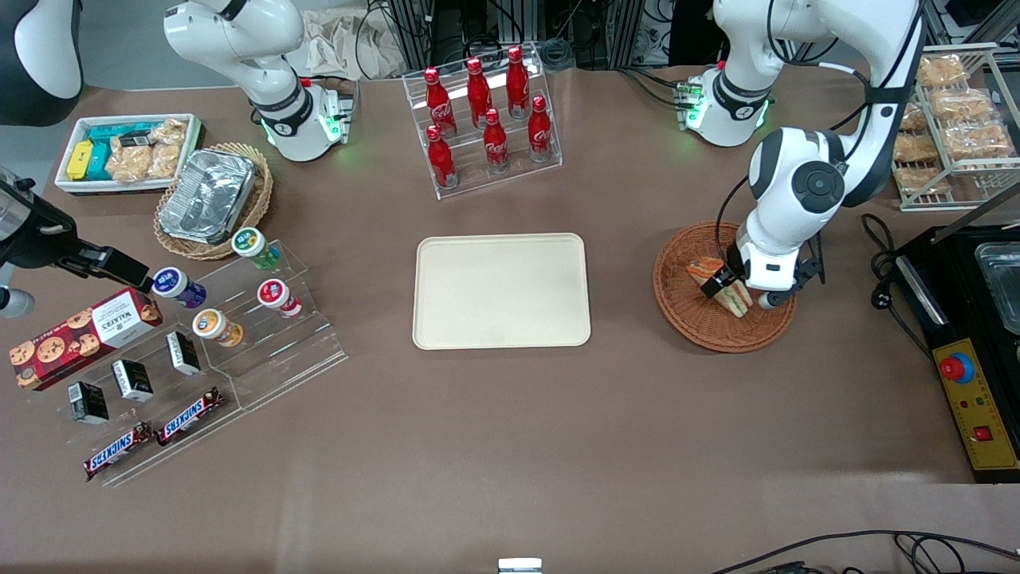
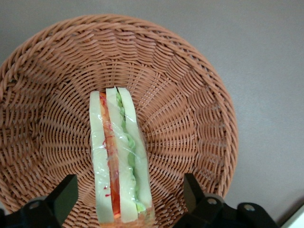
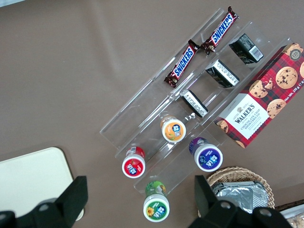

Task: Place sandwich from basket to tray
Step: 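Lower the left gripper onto the wrapped sandwich and close on it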

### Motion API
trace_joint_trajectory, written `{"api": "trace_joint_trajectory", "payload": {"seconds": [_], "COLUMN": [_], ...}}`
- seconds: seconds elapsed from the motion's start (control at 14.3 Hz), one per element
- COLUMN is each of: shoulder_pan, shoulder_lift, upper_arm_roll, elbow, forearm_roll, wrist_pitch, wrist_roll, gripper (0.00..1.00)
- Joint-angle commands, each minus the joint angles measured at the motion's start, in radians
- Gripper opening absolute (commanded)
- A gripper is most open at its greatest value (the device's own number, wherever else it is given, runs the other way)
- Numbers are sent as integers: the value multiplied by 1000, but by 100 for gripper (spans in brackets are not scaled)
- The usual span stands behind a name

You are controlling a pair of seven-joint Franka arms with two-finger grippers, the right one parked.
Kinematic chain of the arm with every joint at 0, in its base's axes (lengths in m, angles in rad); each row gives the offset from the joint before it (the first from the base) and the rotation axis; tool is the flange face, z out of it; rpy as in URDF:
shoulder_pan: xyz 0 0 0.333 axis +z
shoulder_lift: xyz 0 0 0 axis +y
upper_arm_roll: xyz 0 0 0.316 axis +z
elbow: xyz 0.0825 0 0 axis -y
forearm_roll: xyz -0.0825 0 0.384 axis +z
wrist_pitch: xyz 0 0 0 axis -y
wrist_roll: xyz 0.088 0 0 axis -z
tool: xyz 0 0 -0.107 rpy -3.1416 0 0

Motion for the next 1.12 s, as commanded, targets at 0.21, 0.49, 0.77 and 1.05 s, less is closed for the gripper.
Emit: {"api": "trace_joint_trajectory", "payload": {"seconds": [0.21,0.49,0.77,1.05], "shoulder_pan": [-8,-8,-5,3], "shoulder_lift": [24,24,13,19], "upper_arm_roll": [0,-2,-2,0], "elbow": [-28,-22,80,301], "forearm_roll": [55,55,55,53], "wrist_pitch": [34,22,-169,-525], "wrist_roll": [-70,-67,-54,-9], "gripper": [88,43,20,8]}}
